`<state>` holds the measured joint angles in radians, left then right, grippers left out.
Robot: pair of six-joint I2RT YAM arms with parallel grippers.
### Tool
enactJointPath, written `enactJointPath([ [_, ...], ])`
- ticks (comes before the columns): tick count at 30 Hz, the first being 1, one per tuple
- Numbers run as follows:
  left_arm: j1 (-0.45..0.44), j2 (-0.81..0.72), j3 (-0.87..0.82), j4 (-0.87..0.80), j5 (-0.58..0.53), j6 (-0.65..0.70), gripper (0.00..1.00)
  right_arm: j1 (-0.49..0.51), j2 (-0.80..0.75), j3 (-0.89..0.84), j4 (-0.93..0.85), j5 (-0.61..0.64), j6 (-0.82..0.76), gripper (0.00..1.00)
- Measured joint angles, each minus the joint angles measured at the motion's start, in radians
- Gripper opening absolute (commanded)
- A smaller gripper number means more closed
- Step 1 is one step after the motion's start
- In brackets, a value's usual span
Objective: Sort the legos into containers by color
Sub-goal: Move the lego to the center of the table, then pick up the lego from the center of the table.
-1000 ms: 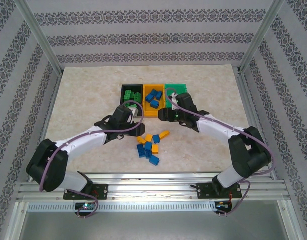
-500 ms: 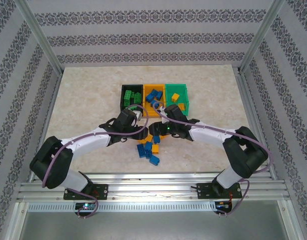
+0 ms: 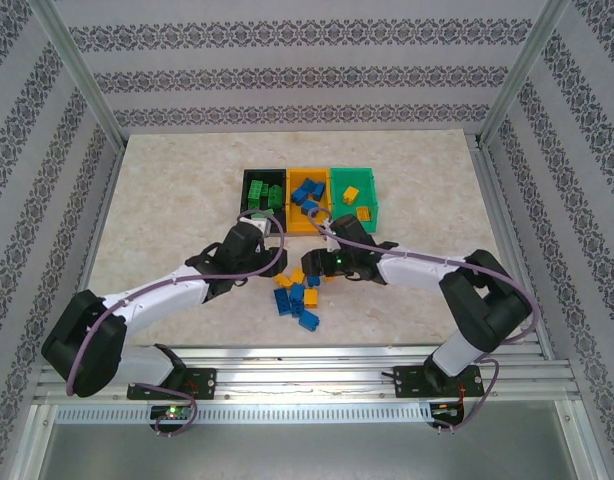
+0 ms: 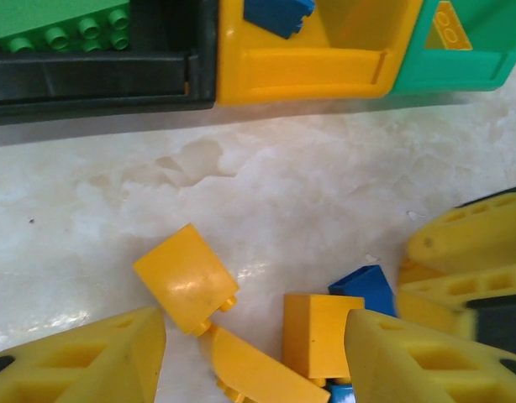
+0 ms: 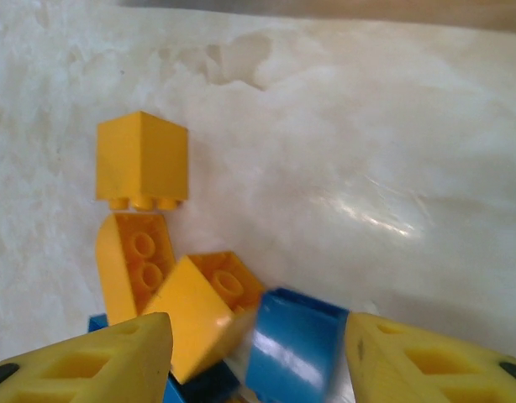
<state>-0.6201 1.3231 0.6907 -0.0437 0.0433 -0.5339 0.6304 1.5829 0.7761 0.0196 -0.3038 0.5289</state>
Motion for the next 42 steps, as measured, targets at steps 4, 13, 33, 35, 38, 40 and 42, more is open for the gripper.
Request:
enactJointPath([
  [4, 0.000, 0.002, -0.008, 0.003, -0.003, -0.002, 0.58, -0.036, -0.074, -0.035, -0.071, 0.029, -0.002, 0.58],
  [13, 0.012, 0.042, 0.014, 0.015, -0.003, -0.015, 0.59, -0.143, -0.294, -0.074, -0.200, 0.087, -0.007, 0.59],
  [33, 0.126, 0.062, -0.079, 0.145, 0.117, -0.149, 0.59, -0.050, -0.119, -0.085, -0.211, 0.148, 0.114, 0.63],
  [35, 0.126, 0.056, -0.082, 0.145, 0.117, -0.149, 0.59, -0.050, -0.071, -0.072, -0.192, 0.170, 0.122, 0.63],
  [38, 0.129, 0.039, -0.094, 0.146, 0.118, -0.149, 0.59, -0.051, -0.030, -0.055, -0.186, 0.192, 0.128, 0.63],
  [40, 0.131, 0.031, -0.096, 0.146, 0.118, -0.150, 0.59, -0.050, -0.015, -0.034, -0.209, 0.200, 0.127, 0.60],
  [42, 0.131, 0.028, -0.098, 0.147, 0.118, -0.153, 0.59, -0.050, 0.003, -0.011, -0.238, 0.211, 0.122, 0.56],
])
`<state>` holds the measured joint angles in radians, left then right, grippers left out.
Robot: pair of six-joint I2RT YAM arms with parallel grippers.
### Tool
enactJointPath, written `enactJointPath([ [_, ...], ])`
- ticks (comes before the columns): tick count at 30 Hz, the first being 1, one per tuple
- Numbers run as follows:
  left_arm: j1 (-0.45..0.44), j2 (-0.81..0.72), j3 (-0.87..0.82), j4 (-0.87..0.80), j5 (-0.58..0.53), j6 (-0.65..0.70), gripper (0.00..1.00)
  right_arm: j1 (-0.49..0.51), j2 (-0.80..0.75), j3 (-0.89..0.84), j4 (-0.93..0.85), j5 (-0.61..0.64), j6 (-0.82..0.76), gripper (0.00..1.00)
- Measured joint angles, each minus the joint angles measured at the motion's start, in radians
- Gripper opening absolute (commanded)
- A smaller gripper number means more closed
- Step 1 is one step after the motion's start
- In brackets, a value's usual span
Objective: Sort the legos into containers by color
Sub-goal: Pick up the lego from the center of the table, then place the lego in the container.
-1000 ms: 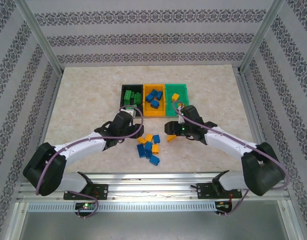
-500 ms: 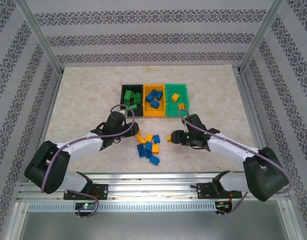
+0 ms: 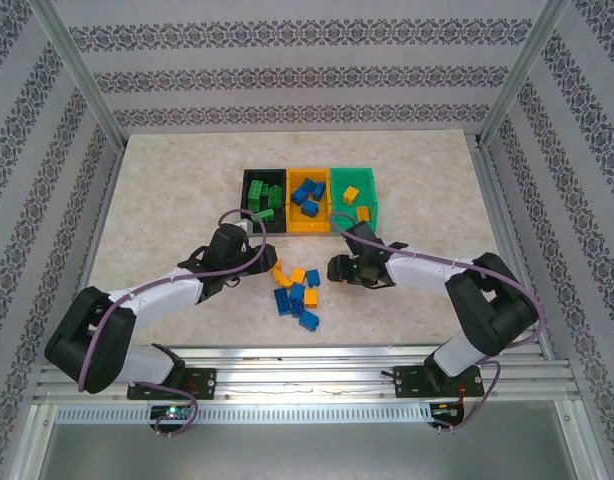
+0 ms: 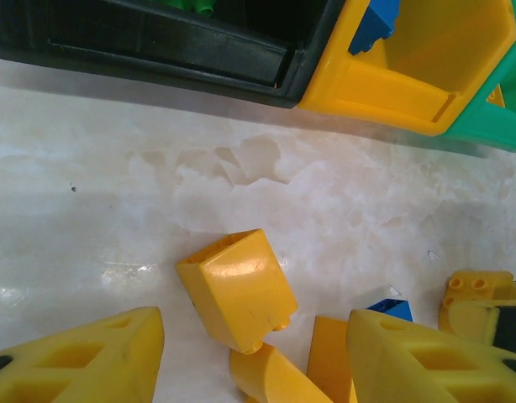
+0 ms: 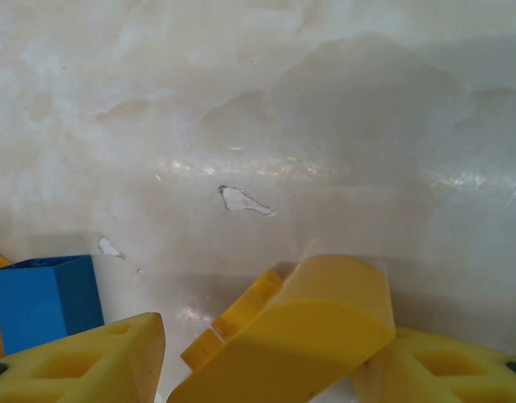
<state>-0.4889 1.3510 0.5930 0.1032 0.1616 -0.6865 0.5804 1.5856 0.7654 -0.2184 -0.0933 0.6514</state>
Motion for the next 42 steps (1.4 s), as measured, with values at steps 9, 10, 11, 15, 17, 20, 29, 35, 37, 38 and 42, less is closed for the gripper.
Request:
enactJointPath([
  [9, 0.000, 0.000, 0.000, 0.000, 0.003, 0.000, 0.59, 0.000, 0.029, 0.041, 0.019, 0.021, -0.058, 0.18],
  [10, 0.000, 0.000, 0.000, 0.000, 0.005, 0.000, 0.59, 0.000, 0.030, 0.041, 0.030, 0.021, -0.063, 0.17],
  [11, 0.000, 0.000, 0.000, 0.000, 0.007, 0.000, 0.59, -0.001, 0.029, 0.041, 0.040, 0.021, -0.066, 0.16],
  [15, 0.000, 0.008, 0.000, 0.000, 0.030, -0.001, 0.59, -0.021, 0.026, 0.043, 0.060, -0.001, -0.085, 0.15],
  [17, 0.000, 0.026, 0.000, 0.000, 0.045, -0.004, 0.59, -0.047, 0.020, 0.055, 0.058, -0.013, -0.098, 0.16],
  [20, 0.000, 0.060, 0.003, 0.000, 0.068, -0.010, 0.59, -0.097, 0.011, 0.105, 0.055, -0.028, -0.123, 0.17],
  [29, 0.000, 0.097, 0.060, -0.021, 0.112, -0.019, 0.60, -0.263, 0.064, 0.406, 0.036, -0.100, -0.190, 0.46],
  [35, 0.000, 0.098, 0.092, -0.068, 0.123, -0.015, 0.60, -0.323, 0.160, 0.501, 0.020, -0.156, -0.208, 0.52],
  [37, 0.000, 0.099, 0.100, -0.089, 0.123, -0.010, 0.60, -0.323, 0.159, 0.487, 0.018, -0.166, -0.210, 0.52],
  [38, 0.000, 0.101, 0.104, -0.100, 0.122, -0.005, 0.61, -0.322, 0.156, 0.474, 0.022, -0.172, -0.210, 0.52],
  [42, 0.000, 0.130, 0.134, -0.149, 0.122, 0.018, 0.61, -0.321, 0.123, 0.381, 0.031, -0.191, -0.213, 0.53],
])
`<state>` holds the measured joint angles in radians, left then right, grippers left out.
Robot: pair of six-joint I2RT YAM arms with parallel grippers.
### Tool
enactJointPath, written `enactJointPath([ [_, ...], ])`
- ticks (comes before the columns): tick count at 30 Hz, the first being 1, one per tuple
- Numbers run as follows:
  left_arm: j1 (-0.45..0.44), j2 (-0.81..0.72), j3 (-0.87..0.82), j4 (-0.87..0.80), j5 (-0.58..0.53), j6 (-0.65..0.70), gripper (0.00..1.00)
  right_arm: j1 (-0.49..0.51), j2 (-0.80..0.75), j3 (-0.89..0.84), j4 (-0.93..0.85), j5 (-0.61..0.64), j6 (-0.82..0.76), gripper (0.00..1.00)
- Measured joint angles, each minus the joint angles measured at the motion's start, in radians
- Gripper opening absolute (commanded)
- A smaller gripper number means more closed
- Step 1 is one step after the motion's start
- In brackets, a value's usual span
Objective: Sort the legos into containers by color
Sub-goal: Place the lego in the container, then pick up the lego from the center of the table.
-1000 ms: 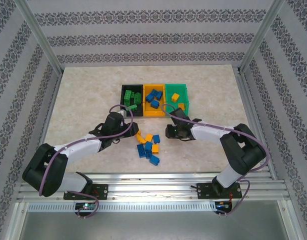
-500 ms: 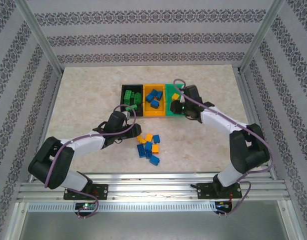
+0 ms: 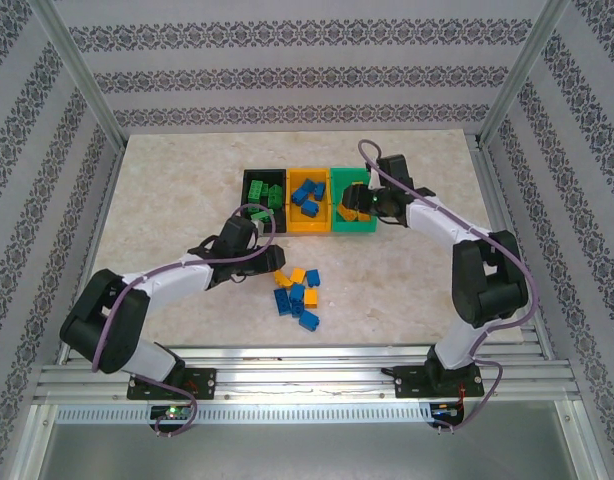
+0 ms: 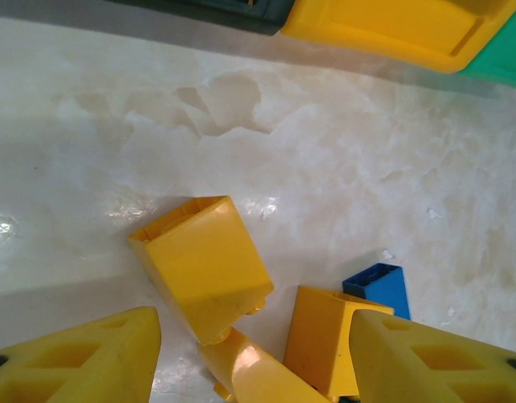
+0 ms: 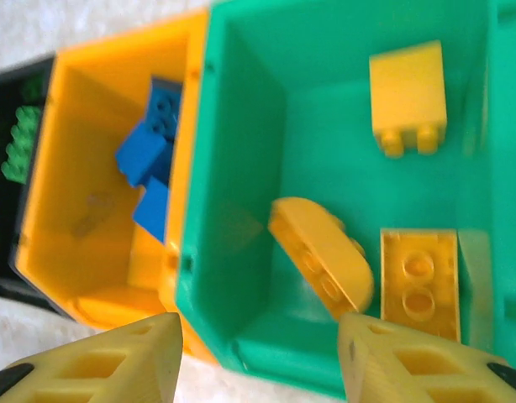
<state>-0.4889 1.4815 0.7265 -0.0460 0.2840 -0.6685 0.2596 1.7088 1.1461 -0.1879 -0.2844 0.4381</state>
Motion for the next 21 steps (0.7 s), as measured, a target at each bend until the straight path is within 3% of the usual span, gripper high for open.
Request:
enactJointPath([
  [12, 0.000, 0.130, 0.171, -0.160, -0.016, 0.080, 0.65, 0.013, -0.216, -0.231, 0.007, -0.006, -0.001, 0.54],
  [21, -0.011, 0.198, 0.254, -0.288, -0.075, 0.103, 0.65, 0.013, -0.257, -0.317, 0.029, 0.006, 0.000, 0.54],
])
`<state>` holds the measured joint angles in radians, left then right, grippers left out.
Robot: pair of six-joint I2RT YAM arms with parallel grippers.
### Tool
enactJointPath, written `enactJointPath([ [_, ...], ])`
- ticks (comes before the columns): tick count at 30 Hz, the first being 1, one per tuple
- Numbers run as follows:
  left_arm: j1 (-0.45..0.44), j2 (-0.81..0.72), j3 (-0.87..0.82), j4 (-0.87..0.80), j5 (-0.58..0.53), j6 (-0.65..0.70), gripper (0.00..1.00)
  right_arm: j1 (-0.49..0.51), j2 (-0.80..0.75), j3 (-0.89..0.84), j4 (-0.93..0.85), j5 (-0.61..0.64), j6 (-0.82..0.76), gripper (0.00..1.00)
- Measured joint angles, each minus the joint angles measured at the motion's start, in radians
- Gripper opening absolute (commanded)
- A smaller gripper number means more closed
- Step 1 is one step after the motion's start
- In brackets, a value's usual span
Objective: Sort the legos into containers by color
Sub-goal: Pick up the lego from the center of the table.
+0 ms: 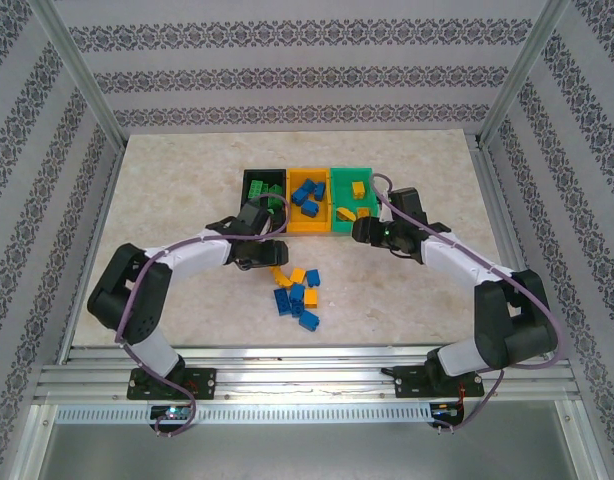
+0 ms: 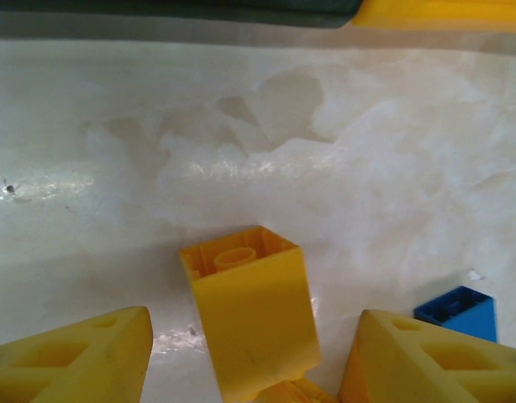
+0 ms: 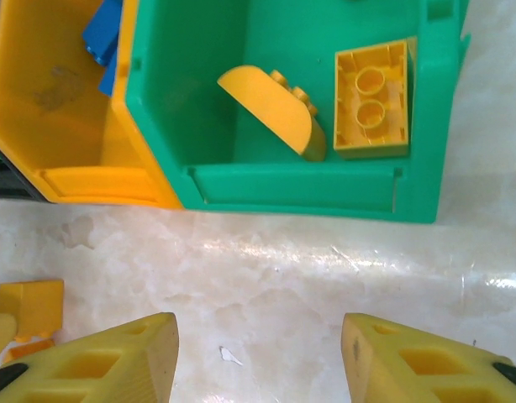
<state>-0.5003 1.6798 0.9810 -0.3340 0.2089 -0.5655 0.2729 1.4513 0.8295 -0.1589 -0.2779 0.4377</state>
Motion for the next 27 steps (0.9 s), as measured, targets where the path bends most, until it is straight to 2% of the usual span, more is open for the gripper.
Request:
enactJointPath([
  [7, -0.031, 0.062, 0.046, -0.047, -0.011, 0.011, 0.57, 0.000, -0.004, -0.025, 0.014, 0.000, 0.000, 0.55],
  [10, -0.031, 0.077, 0.061, -0.062, -0.013, 0.017, 0.46, 0.000, -0.009, -0.032, 0.023, 0.000, -0.001, 0.55],
  [11, -0.031, 0.079, 0.066, -0.067, -0.016, 0.021, 0.39, 0.000, -0.012, -0.034, 0.023, 0.000, -0.001, 0.55],
  [12, -0.032, 0.079, 0.071, -0.072, -0.018, 0.024, 0.37, 0.000, -0.016, -0.039, 0.023, 0.000, -0.001, 0.55],
  [27, -0.080, 0.000, 0.134, -0.092, -0.111, 0.047, 0.37, 0.000, -0.042, -0.074, 0.036, -0.001, -0.028, 0.55],
])
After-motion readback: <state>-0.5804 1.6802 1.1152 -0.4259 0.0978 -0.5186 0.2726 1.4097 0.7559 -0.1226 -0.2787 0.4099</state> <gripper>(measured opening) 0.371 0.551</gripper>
